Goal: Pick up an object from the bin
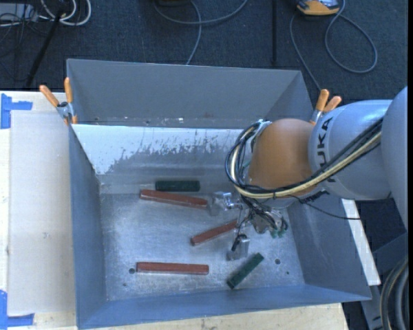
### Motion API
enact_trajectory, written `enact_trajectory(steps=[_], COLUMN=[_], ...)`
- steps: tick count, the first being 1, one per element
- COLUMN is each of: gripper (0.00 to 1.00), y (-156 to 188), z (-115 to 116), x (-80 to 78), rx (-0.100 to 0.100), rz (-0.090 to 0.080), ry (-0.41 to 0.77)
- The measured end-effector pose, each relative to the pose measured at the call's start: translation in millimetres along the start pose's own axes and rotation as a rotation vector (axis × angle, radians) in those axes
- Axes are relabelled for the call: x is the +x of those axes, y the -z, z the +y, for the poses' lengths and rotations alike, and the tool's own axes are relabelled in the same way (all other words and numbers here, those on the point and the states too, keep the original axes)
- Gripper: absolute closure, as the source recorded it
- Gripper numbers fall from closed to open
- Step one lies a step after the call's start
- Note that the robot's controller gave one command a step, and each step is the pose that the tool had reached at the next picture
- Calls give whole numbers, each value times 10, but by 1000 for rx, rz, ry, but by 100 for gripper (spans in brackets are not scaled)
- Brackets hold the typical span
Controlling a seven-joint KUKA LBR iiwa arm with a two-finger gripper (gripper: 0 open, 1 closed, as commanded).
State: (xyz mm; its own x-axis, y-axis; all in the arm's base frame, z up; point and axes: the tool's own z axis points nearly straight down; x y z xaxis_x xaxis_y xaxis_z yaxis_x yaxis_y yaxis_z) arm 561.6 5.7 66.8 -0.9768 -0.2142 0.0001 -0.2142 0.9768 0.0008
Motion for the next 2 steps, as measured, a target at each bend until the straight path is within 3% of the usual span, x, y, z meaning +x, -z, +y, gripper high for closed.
enact_trajectory(steps=[1, 2], gripper=[100, 100], y=[10, 183], z=[-3, -6], x=[-5, -12], rx=[0, 0], rz=[-1, -3], ry=[-2, -7])
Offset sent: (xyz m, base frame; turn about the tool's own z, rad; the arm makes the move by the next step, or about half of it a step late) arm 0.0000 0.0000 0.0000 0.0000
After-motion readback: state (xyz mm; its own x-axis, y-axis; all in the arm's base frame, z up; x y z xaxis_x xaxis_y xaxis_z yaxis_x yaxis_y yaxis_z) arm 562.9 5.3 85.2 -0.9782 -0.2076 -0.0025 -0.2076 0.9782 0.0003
